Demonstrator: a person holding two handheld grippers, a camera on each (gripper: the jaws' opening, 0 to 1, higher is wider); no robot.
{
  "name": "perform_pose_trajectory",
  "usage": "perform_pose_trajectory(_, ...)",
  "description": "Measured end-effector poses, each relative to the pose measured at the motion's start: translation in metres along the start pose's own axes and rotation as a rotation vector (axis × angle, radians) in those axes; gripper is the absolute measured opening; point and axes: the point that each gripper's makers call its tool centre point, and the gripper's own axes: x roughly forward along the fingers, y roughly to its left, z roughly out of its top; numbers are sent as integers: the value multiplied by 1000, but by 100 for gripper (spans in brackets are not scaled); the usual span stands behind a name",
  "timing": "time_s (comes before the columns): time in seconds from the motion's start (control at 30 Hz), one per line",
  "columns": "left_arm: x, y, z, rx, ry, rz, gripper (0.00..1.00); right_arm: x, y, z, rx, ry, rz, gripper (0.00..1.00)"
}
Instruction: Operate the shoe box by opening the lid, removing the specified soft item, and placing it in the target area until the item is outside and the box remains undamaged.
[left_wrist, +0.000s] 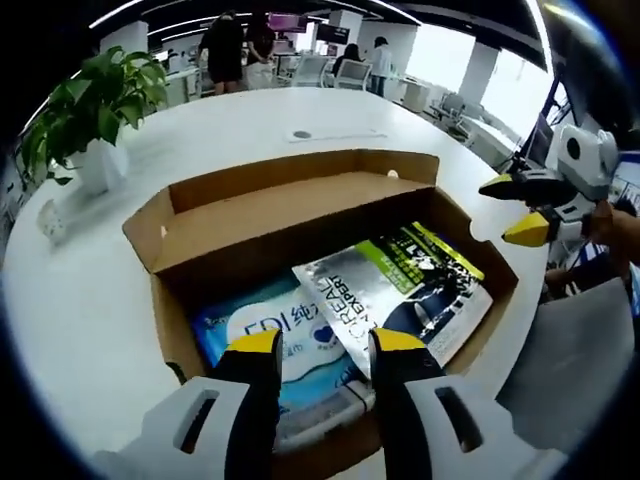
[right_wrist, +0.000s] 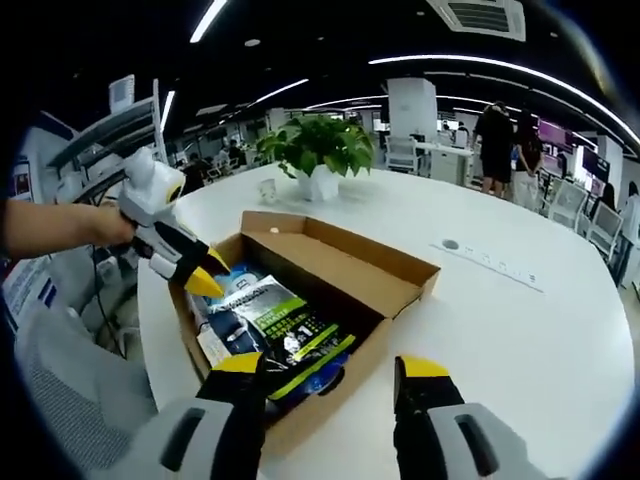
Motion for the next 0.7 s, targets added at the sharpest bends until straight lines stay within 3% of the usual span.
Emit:
perform_pose_trajectory(0.3, 11, -12, -11, -89, 28, -59, 32, -4, 10, -1, -60, -5, 6, 51)
perform_pose_trajectory(0.43, 14, -17, -10, -157, 13, -98, 28, -5, 13, -1, -66, -8, 12, 51)
perform_pose_trajectory(0.53, 17, -19, -8, -204, -12, -117, 20, -4, 16, -2, -75, -10, 18, 51)
perform_pose_trajectory(0.7, 18, -18, -9, -210, -22, -111, 18, -1, 23, -2, -89, -7, 32, 52)
